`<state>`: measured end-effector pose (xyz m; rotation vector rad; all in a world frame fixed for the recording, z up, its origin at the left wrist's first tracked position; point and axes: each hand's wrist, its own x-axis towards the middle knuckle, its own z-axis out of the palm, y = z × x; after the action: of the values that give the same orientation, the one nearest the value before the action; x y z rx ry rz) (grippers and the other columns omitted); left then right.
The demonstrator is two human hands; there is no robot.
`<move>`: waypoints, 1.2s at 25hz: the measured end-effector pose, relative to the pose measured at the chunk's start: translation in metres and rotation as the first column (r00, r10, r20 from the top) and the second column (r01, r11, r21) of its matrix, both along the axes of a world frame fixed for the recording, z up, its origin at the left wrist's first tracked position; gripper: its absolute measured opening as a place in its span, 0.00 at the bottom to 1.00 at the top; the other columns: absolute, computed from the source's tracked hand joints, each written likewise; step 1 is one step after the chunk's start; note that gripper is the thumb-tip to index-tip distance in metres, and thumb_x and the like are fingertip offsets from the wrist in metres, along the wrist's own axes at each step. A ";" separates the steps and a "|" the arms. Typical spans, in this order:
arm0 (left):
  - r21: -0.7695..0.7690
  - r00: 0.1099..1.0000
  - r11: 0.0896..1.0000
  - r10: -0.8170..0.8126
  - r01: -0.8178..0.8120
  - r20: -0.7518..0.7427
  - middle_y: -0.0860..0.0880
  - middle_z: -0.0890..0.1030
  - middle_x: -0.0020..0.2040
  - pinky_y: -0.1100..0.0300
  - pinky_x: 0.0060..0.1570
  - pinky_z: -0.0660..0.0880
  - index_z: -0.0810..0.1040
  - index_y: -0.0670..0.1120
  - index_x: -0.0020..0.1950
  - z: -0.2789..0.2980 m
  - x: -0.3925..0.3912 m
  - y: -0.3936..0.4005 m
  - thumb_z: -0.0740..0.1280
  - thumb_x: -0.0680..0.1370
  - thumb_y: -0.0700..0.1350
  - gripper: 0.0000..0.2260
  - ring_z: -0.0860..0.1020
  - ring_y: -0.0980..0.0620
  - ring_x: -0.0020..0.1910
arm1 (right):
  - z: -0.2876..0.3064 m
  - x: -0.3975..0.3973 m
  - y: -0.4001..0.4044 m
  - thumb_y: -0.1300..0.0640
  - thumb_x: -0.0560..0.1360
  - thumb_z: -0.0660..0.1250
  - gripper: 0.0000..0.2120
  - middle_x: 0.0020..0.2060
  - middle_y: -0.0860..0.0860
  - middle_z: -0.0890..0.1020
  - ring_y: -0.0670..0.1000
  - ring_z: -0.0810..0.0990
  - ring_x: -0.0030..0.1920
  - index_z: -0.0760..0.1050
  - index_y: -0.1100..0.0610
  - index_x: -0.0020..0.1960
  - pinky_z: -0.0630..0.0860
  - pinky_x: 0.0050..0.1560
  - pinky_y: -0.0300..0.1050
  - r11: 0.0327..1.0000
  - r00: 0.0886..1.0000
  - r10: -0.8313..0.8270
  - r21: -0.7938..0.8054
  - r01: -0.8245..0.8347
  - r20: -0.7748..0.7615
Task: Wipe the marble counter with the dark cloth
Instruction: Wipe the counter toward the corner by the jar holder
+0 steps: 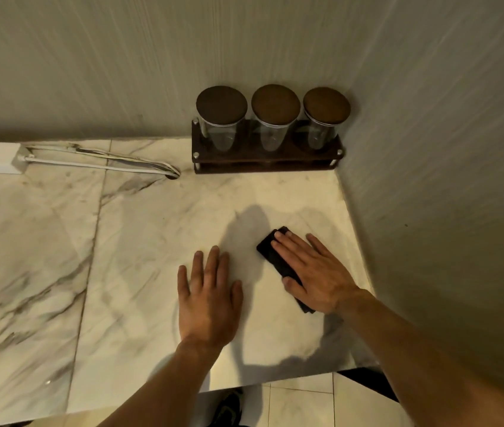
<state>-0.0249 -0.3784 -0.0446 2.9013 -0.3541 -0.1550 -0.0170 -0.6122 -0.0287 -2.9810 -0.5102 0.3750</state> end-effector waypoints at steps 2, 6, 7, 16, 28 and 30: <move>0.023 1.000 1.000 0.005 -0.005 -0.010 0.45 0.65 0.75 0.42 0.71 0.49 0.61 0.47 0.74 0.001 0.001 0.000 0.51 0.80 0.56 0.25 0.57 0.42 0.75 | 0.000 0.016 -0.003 0.43 0.77 0.50 0.32 0.77 0.45 0.44 0.44 0.40 0.76 0.41 0.49 0.77 0.43 0.74 0.52 1.000 1.000 -0.007 -0.007 0.007 0.006; 0.024 0.999 1.000 -0.002 0.003 -0.033 0.45 0.66 0.74 0.40 0.70 0.52 0.63 0.46 0.74 0.005 0.002 -0.001 0.52 0.79 0.55 0.25 0.58 0.40 0.74 | 0.001 0.046 -0.007 0.42 0.78 0.50 0.32 0.77 0.45 0.43 0.44 0.39 0.75 0.40 0.49 0.77 0.41 0.74 0.51 0.999 0.999 -0.042 -0.020 0.042 0.019; 0.021 0.999 1.000 -0.002 0.003 -0.038 0.45 0.66 0.74 0.39 0.70 0.53 0.63 0.46 0.74 0.006 0.002 -0.001 0.53 0.79 0.55 0.25 0.58 0.40 0.74 | 0.001 0.054 -0.007 0.42 0.78 0.49 0.32 0.77 0.45 0.42 0.44 0.38 0.75 0.40 0.49 0.77 0.41 0.75 0.51 0.998 0.999 -0.050 -0.024 0.050 0.021; 0.085 0.995 0.996 0.010 -0.001 -0.103 0.46 0.66 0.74 0.39 0.69 0.55 0.63 0.46 0.74 0.004 0.004 -0.002 0.45 0.79 0.57 0.27 0.60 0.41 0.73 | -0.002 0.104 0.000 0.44 0.79 0.50 0.31 0.78 0.47 0.45 0.46 0.41 0.76 0.42 0.50 0.77 0.42 0.75 0.53 0.943 0.943 -0.332 0.036 0.331 0.037; 0.046 0.998 0.999 0.002 0.001 -0.066 0.46 0.67 0.74 0.38 0.69 0.56 0.64 0.46 0.73 0.003 0.005 -0.001 0.48 0.79 0.56 0.26 0.59 0.41 0.73 | -0.009 0.104 0.020 0.46 0.79 0.47 0.31 0.78 0.54 0.46 0.52 0.42 0.77 0.41 0.56 0.77 0.42 0.75 0.56 0.563 0.568 -0.822 0.176 0.807 0.026; 0.027 0.998 1.000 -0.005 0.006 -0.055 0.46 0.67 0.73 0.38 0.69 0.56 0.65 0.46 0.73 0.002 0.005 0.000 0.51 0.79 0.55 0.25 0.61 0.40 0.73 | -0.008 0.099 0.021 0.47 0.80 0.47 0.31 0.78 0.54 0.44 0.52 0.41 0.76 0.40 0.57 0.77 0.42 0.75 0.56 0.517 0.525 -0.851 0.183 0.836 0.008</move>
<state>-0.0203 -0.3781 -0.0426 2.9161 -0.3534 -0.2425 0.0817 -0.5910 -0.0370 -2.6524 0.8997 0.0679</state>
